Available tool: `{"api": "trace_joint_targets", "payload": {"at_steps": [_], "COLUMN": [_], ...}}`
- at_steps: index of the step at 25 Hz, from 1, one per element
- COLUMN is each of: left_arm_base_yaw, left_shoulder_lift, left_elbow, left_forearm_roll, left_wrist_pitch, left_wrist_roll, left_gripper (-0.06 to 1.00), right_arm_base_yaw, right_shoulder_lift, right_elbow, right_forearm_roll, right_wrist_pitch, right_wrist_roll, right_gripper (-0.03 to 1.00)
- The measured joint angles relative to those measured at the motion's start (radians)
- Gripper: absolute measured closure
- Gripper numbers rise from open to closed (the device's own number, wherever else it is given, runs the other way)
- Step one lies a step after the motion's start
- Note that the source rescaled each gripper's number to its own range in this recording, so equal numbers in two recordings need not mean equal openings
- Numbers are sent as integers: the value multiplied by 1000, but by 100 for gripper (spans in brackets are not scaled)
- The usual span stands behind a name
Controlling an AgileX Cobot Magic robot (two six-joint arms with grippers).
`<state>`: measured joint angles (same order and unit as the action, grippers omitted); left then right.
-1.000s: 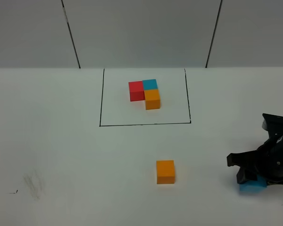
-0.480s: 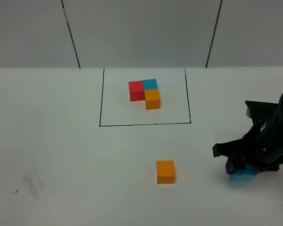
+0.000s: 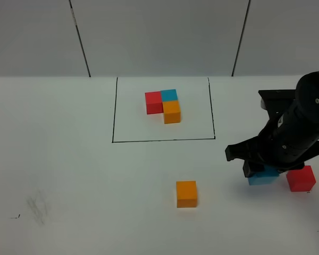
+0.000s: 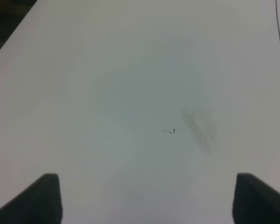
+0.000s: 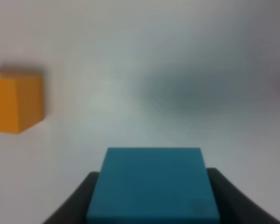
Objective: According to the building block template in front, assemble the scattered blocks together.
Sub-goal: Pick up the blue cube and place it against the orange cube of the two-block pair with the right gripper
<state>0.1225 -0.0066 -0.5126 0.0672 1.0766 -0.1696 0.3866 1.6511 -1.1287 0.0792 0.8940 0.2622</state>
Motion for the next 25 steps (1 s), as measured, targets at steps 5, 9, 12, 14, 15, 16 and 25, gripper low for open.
{"api": "trace_joint_targets", "payload": {"at_steps": [5,9,12,14,15,16,25], "left_arm_base_yaw": [0,0,0,0,0,0,0], "left_shoulder_lift": [0,0,0,0,0,0,0], "left_elbow": [0,0,0,0,0,0,0], "left_forearm_roll": [0,0,0,0,0,0,0], "left_wrist_pitch": [0,0,0,0,0,0,0], "left_wrist_roll": [-1,-1,-1,-1,-1,-1,-1], "left_gripper": [10,10,10,10,10,10,10], "right_arm_base_yaw": [21,40,58,80,96,113,196], "right_shoulder_lift": [0,0,4,14,21,30,104], "right_elbow": [-25,-36,-72,-106,-125,-143,-290], "right_forearm_roll": [-13,-24,-27,-47,-62,-79,-141], "right_wrist_pitch": [48,72,88,109,122,134,173], "right_wrist_roll": [43,82,97,102,108,115,152], "right_gripper": [96,96,96,96,96,96,96]}}
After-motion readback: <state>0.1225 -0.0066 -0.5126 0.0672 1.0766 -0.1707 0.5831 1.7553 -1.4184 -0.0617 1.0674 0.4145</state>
